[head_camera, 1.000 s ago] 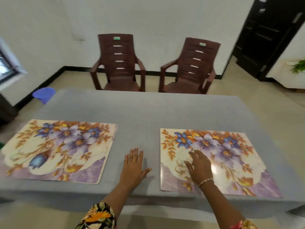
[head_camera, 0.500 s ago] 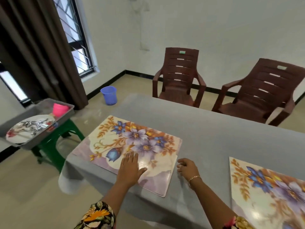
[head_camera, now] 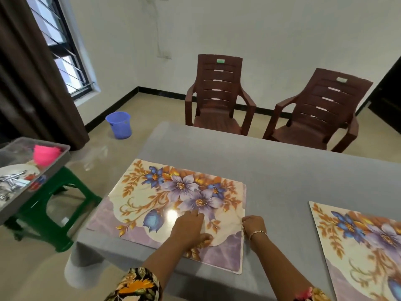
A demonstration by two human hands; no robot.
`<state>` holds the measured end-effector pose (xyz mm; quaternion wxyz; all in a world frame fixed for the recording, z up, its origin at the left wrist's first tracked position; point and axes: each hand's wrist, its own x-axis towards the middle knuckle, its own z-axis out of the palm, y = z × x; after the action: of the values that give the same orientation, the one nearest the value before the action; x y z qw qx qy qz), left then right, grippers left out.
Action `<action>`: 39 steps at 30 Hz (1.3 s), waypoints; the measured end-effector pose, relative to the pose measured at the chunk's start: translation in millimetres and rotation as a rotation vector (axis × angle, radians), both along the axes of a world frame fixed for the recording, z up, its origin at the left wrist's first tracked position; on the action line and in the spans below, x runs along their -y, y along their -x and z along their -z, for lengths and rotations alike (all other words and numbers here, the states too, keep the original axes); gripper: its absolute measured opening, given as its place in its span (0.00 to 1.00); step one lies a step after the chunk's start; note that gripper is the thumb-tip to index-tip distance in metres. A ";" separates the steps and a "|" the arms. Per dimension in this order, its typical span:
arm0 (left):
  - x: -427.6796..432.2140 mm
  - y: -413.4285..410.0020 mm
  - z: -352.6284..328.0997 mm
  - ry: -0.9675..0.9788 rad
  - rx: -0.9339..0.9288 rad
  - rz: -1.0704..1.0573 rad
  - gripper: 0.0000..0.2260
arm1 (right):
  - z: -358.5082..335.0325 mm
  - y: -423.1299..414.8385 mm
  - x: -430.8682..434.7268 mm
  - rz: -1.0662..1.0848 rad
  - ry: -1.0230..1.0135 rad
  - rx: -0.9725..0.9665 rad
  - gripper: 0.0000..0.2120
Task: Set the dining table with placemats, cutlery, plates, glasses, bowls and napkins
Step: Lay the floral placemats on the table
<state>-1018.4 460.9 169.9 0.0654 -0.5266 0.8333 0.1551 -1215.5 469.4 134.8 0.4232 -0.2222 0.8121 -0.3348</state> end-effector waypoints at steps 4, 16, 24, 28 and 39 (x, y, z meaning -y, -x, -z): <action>2.1 4.1 -3.4 -0.042 0.026 0.060 0.33 | -13.0 -2.0 5.0 0.150 -0.014 0.123 0.16; -9.2 3.9 8.3 -0.283 0.108 0.240 0.59 | -24.0 -17.6 0.9 0.162 0.054 -0.072 0.16; -2.4 -1.5 1.1 -0.334 0.041 0.234 0.50 | -32.8 -23.6 3.1 0.176 0.106 -0.090 0.13; 0.3 -5.7 -9.2 -0.379 -0.006 0.246 0.46 | -30.0 -20.5 3.1 0.140 0.121 0.010 0.08; -10.8 -16.2 -11.6 -0.340 -0.167 0.046 0.33 | -32.7 -25.0 -17.8 -0.126 0.291 0.260 0.06</action>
<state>-1002.2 471.7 181.5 0.0877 -0.4743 0.8093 0.3352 -1190.5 487.3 167.5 0.5081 -0.2860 0.6782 -0.4474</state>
